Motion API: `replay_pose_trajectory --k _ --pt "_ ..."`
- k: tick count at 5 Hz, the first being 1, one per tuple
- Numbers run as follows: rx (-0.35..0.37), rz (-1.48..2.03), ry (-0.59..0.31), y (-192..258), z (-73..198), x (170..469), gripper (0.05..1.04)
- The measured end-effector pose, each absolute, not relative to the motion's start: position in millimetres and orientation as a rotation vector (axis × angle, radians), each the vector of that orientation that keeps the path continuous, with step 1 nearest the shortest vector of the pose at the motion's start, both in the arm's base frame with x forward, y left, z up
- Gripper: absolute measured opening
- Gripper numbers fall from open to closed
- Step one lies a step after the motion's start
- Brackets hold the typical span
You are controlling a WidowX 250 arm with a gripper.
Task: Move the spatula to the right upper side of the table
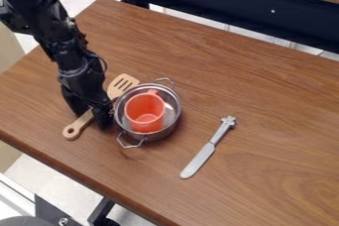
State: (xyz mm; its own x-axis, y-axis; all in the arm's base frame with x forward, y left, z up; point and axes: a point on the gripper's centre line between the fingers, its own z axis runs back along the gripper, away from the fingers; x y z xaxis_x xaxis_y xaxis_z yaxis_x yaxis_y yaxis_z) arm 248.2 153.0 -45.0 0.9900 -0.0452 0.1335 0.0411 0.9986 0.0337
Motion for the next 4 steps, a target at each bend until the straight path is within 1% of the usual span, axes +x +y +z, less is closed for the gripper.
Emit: replay_pose_trajectory --k 1,2,3,4 --pt "0.038 -0.017 -0.141 160 -46 248 0.955" --pt "0.040 0.017 -0.150 167 -46 249 0.688" --pt "0.048 0.032 -0.143 174 -46 251 0.398" --pt "0.056 0.020 -0.142 177 -45 251 0.256"
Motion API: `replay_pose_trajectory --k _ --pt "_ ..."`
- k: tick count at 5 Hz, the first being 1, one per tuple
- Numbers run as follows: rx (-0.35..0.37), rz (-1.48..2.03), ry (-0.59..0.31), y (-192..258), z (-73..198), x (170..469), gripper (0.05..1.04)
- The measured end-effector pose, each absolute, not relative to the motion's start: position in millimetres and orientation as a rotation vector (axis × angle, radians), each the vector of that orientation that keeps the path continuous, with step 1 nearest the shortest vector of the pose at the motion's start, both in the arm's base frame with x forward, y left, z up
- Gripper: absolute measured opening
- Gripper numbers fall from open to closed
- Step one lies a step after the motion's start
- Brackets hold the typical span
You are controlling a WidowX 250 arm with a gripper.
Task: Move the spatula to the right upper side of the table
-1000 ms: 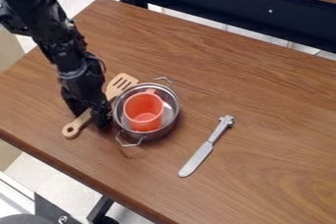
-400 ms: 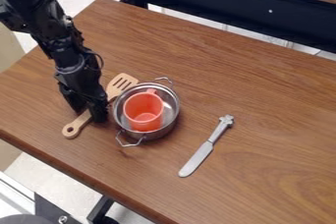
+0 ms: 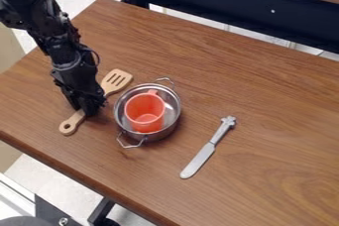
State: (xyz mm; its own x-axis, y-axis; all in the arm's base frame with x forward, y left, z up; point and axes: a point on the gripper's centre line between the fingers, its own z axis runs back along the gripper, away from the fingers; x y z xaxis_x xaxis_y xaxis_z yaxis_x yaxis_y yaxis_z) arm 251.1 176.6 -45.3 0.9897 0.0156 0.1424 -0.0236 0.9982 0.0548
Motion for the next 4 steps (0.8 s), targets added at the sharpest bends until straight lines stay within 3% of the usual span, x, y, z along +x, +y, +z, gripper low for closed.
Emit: replay_pose_trajectory --k 1,2,4 --pt "0.111 0.002 -0.153 179 -43 265 0.253" --pt "0.120 -0.019 -0.126 174 -42 287 0.253" --pt "0.000 0.217 -0.145 154 -21 342 0.253"
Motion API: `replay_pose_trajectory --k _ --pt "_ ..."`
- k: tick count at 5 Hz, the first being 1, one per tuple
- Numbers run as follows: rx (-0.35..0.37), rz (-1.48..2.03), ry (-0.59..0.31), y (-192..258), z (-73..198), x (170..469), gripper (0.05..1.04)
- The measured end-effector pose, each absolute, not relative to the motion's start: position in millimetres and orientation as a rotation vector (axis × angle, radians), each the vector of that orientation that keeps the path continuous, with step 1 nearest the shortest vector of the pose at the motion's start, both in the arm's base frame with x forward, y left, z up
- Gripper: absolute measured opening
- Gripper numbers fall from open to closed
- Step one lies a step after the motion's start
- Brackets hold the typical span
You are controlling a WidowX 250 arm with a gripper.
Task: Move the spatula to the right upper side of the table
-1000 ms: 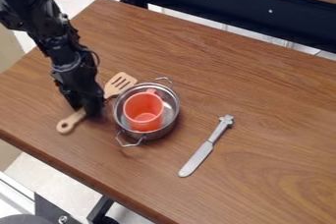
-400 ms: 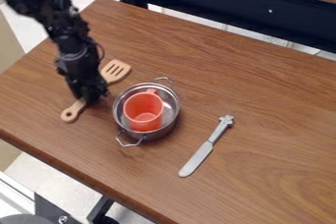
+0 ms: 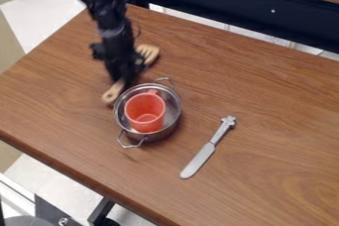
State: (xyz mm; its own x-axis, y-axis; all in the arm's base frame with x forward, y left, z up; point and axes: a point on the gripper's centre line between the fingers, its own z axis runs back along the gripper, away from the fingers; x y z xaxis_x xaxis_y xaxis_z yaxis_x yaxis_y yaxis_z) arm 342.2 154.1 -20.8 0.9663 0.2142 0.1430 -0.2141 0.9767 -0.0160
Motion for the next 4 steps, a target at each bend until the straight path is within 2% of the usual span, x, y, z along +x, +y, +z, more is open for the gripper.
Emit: replay_pose_trajectory --k 2,3,4 --pt "0.015 0.379 -0.192 149 5 382 0.253" --pt "0.008 0.469 -0.202 142 13 393 0.253" --pt "0.001 0.589 -0.167 123 9 391 0.252"
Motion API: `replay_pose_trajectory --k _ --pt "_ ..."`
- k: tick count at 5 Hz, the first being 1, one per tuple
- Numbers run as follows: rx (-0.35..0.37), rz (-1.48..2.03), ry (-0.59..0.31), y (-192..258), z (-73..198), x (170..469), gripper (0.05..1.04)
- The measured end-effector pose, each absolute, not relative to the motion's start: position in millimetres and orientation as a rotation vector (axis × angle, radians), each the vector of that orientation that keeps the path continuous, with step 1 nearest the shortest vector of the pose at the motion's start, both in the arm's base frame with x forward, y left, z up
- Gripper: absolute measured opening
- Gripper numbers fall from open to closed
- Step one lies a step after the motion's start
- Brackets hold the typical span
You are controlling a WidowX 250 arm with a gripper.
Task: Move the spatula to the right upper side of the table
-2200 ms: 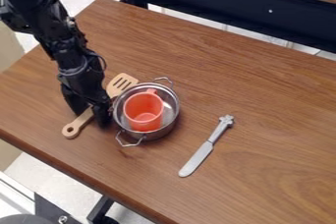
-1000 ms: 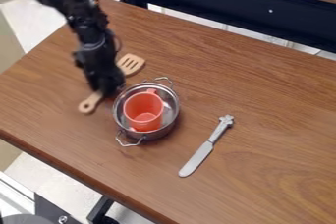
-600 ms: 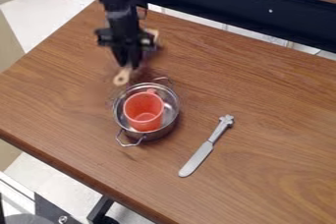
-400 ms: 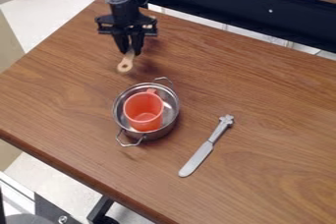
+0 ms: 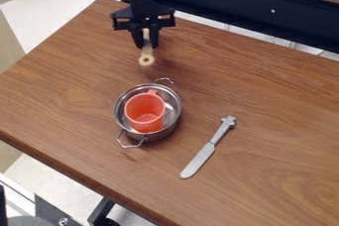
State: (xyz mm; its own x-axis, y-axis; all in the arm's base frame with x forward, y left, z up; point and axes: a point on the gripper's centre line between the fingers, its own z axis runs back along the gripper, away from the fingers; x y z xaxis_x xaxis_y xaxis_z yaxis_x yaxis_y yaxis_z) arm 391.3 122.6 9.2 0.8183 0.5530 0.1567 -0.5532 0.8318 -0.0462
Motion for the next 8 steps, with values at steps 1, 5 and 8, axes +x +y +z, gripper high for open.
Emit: replay_pose_trajectory --k 1,5,8 --pt "-0.034 0.684 -0.100 100 8 387 0.253" --pt "0.001 1.096 -0.159 26 1 397 0.252" --pt "0.038 0.974 -0.174 7 -30 396 0.253"
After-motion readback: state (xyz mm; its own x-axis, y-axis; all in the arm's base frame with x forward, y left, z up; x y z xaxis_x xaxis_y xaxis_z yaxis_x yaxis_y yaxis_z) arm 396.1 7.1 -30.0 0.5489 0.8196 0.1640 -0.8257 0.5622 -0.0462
